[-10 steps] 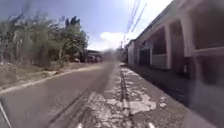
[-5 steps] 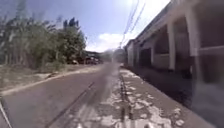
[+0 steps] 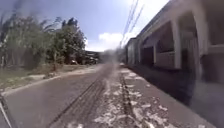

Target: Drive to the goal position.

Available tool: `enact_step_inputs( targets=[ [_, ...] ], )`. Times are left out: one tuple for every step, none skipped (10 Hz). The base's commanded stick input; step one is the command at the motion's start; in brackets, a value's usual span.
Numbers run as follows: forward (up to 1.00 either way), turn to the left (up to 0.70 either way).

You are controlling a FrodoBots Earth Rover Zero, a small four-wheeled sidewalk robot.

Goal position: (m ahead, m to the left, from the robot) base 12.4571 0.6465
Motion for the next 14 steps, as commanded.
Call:
enact_step_inputs(
  targets=[
    [1.0, 0.0],
    [1.0, 0.0],
    [1.0, 0.0],
    [1.0, 0.0],
    [1.0, 0.0],
    [1.0, 0.0],
    [1.0, 0.0],
    [1.0, 0.0],
    [1.0, 0.0],
    [1.0, 0.0],
    [1.0, 0.0],
    [1.0, 0.0],
    [1.0, 0.0],
    [1.0, 0.0]
  ],
)
